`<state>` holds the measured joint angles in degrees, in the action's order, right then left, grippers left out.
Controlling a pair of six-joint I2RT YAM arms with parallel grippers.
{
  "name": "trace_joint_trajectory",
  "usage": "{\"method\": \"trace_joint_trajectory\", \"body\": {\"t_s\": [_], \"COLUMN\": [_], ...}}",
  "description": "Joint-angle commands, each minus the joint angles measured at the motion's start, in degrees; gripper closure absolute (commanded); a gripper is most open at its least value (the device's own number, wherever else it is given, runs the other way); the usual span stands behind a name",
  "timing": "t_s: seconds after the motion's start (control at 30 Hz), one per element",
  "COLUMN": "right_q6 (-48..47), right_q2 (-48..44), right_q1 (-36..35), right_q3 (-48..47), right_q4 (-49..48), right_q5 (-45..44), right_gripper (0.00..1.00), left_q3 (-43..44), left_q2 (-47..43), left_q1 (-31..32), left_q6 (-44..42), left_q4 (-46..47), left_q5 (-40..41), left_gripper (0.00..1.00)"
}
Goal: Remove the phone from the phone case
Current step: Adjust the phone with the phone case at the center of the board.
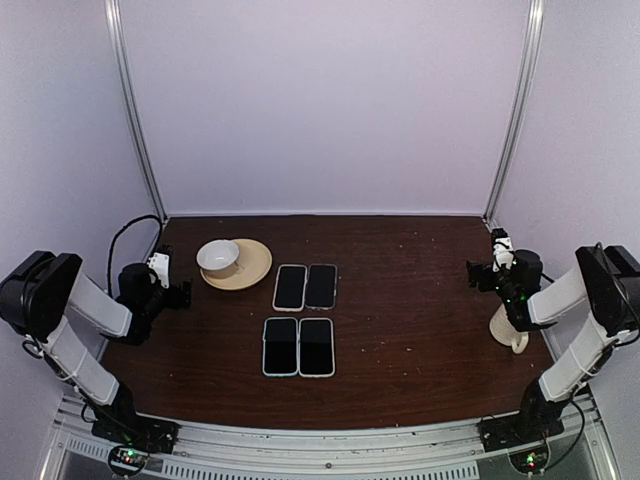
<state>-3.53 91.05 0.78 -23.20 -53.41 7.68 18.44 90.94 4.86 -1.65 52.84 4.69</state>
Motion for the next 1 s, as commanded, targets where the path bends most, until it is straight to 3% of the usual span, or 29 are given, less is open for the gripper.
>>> {"method": "trace_joint_trajectory", "body": {"t_s": [0.0, 0.23, 0.43, 0.7, 0.97], "right_q6": [-0.23, 0.51, -0.65, -0.75, 3.31], "right_q2": [-1.57, -1.66, -3.63, -9.93, -20.44], "right_q1": [0.46, 0.38, 0.28, -0.45, -0.78], "right_q3": [0.53, 0.13, 0.17, -3.61, -12.34], "right_q4": [-0.55, 0.26, 1.38, 14.4, 33.31], "right_q5": [0.24, -2.21, 0.18, -1.33, -2.16], "right_gripper": [0.01, 0.01, 0.01, 0.01, 0.01], "left_q3": [-0.09, 0.76, 1.12, 10.0, 23.27], "left_q2": [-1.06, -1.08, -4.72, -19.26, -23.43], "left_q1": [-0.42, -1.14, -1.13, -0.94, -0.65], "left_q6": [-0.55, -0.01, 1.43, 13.68, 28.52], "left_q4": [1.6, -0.04, -3.21, -33.82, -70.24], "left_q5": [-0.18, -0.9, 5.06, 12.08, 12.26], "left_gripper": [0.03, 0.02, 0.02, 0.02, 0.07]}}
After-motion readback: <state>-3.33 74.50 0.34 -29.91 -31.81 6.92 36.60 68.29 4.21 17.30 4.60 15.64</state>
